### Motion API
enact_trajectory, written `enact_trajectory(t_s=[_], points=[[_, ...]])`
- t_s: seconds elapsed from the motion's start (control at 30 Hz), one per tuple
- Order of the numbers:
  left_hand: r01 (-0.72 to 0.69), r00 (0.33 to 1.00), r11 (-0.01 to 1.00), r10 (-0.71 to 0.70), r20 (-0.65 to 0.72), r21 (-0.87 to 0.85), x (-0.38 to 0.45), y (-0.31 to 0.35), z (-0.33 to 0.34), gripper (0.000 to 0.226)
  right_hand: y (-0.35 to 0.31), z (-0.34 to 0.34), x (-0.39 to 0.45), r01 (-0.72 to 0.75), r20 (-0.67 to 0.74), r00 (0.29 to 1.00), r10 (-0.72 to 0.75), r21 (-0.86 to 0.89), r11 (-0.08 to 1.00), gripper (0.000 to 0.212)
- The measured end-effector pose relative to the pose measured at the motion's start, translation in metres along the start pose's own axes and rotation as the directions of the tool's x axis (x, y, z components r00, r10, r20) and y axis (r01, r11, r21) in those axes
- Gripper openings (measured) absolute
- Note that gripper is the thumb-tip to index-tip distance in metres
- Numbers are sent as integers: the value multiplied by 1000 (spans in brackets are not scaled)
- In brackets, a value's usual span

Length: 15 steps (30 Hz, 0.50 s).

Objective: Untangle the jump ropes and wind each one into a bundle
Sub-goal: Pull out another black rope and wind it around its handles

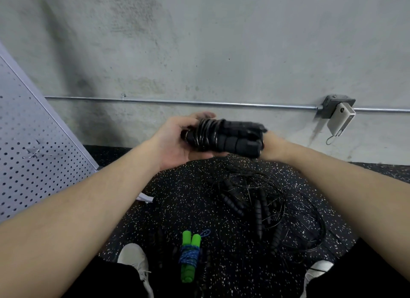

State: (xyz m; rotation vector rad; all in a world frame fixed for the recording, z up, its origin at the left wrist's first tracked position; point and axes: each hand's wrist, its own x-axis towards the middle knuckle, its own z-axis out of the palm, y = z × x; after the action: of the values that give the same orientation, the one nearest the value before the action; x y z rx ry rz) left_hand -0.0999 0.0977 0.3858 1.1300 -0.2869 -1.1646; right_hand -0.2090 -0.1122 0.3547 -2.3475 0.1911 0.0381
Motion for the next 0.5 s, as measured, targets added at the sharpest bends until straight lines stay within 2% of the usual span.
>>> enact_trajectory(t_s=[0.07,0.2,0.33,0.43,0.5], points=[[-4,999,995,-1,46,100,1,-2,-1,31,7,-6,0,3,-7,1000,-3,-50,999,32],[-21,997,951,-4,79,307,5,-9,3,28,7,-12,1,-26,-56,998,22,-70,997,14],[-53,999,904,47,25,424,11,-10,0,30,5,-16,0,-37,-131,991,1,-273,961,11],[-65,994,877,100,-47,476,15,-9,1,29,2,-17,1,-95,-164,986,17,-478,873,27],[-80,987,821,145,-72,565,15,-9,4,26,-2,-16,2,-105,-155,988,26,-528,842,33]])
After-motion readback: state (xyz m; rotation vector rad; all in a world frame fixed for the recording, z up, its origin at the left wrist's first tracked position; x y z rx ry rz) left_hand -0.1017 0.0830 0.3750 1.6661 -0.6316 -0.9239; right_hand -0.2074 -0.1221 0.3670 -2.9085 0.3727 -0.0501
